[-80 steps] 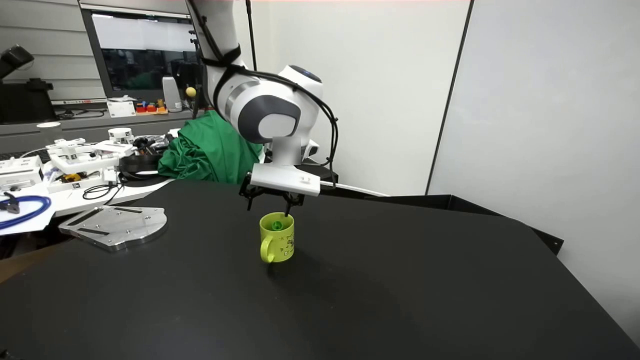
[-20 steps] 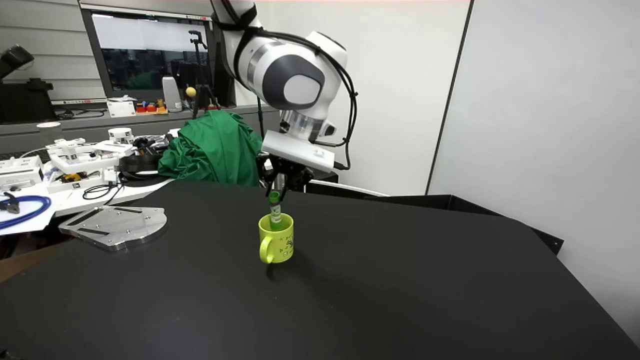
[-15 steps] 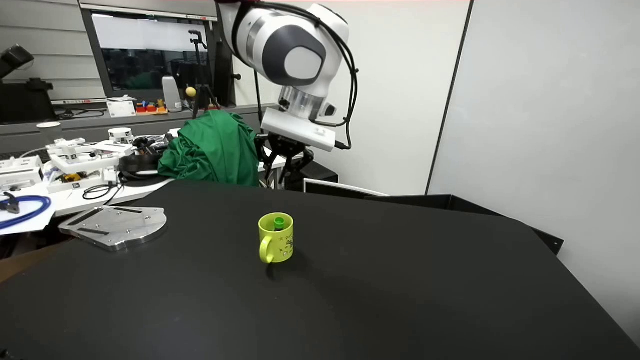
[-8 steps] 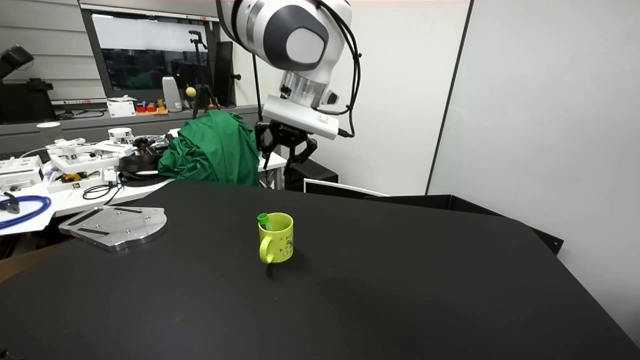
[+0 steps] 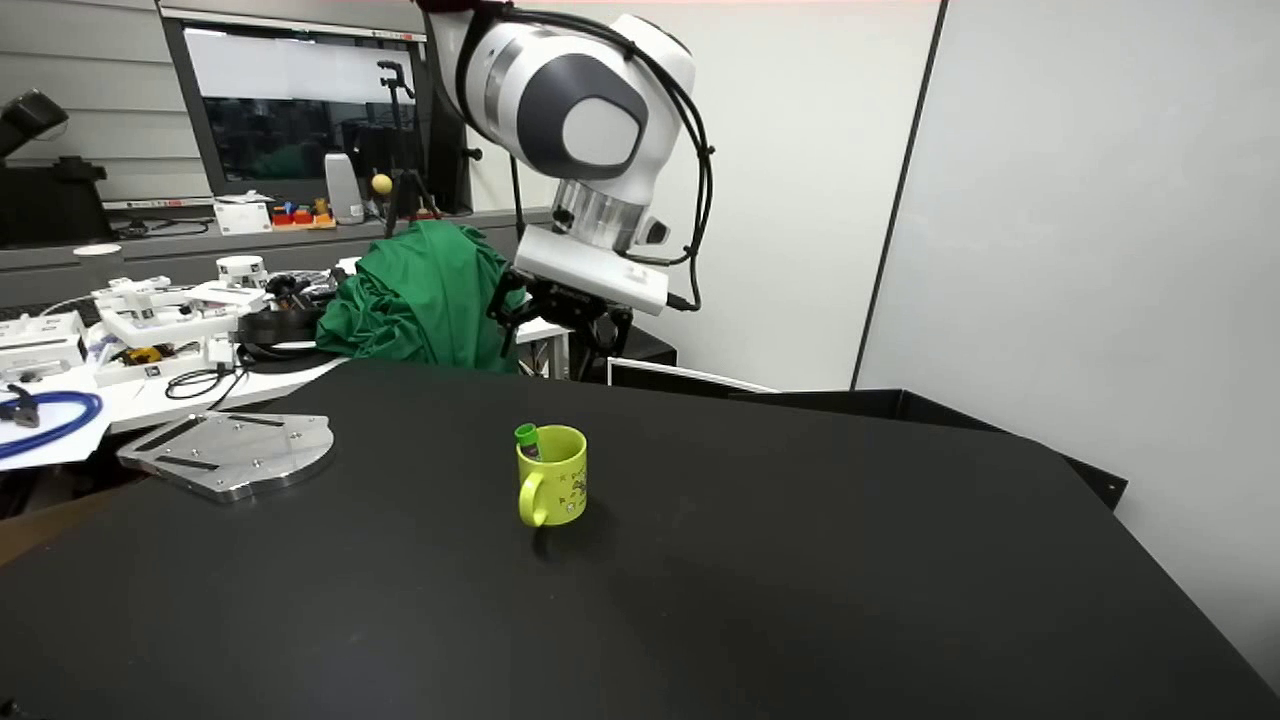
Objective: Remove and then put back the glue stick in the mug
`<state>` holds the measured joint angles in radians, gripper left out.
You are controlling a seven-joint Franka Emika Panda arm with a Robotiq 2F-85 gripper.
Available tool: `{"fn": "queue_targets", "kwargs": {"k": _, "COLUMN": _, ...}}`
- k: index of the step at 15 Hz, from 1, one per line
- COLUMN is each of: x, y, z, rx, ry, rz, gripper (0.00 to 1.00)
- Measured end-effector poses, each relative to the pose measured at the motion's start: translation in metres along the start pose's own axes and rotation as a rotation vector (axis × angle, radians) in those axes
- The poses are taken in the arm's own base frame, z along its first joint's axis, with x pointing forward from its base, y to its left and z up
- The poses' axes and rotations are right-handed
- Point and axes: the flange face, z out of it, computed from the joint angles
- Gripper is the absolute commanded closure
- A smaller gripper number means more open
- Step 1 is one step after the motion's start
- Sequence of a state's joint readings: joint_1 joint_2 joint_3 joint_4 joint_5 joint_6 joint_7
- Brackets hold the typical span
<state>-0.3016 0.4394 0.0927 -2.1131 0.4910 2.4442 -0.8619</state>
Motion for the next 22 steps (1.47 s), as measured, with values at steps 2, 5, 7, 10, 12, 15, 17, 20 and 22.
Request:
{"fn": "queue_targets", "kwargs": {"k": 2, "x": 0.000, "y": -0.001, "z": 0.011, "rx": -0.026, "ry": 0.005, "rz": -0.007, "gripper": 0.00}}
{"fn": "queue_targets", "kwargs": {"k": 5, "x": 0.006, "y": -0.008, "z": 0.026, "rx": -0.109, "ry": 0.033, "rz": -0.052, "gripper": 0.00}}
{"fn": "queue_targets", "kwargs": {"k": 7, "x": 0.011, "y": -0.019, "z": 0.036, "rx": -0.170, "ry": 0.049, "rz": -0.097, "gripper": 0.00}}
{"fn": "queue_targets", "kwargs": {"k": 10, "x": 0.015, "y": -0.040, "z": 0.052, "rx": -0.241, "ry": 0.051, "rz": -0.162, "gripper": 0.00}}
{"fn": "queue_targets", "kwargs": {"k": 12, "x": 0.017, "y": -0.054, "z": 0.064, "rx": -0.275, "ry": 0.043, "rz": -0.198, "gripper": 0.00}}
{"fn": "queue_targets", "kwargs": {"k": 15, "x": 0.017, "y": -0.067, "z": 0.078, "rx": -0.319, "ry": 0.015, "rz": -0.229, "gripper": 0.00}}
{"fn": "queue_targets", "kwargs": {"k": 17, "x": 0.015, "y": -0.069, "z": 0.084, "rx": -0.348, "ry": -0.009, "rz": -0.230, "gripper": 0.00}}
{"fn": "queue_targets", "kwargs": {"k": 20, "x": 0.012, "y": -0.065, "z": 0.085, "rx": -0.383, "ry": -0.035, "rz": -0.216, "gripper": 0.00}}
{"fn": "queue_targets", "kwargs": {"k": 22, "x": 0.010, "y": -0.060, "z": 0.084, "rx": -0.393, "ry": -0.048, "rz": -0.204, "gripper": 0.00}}
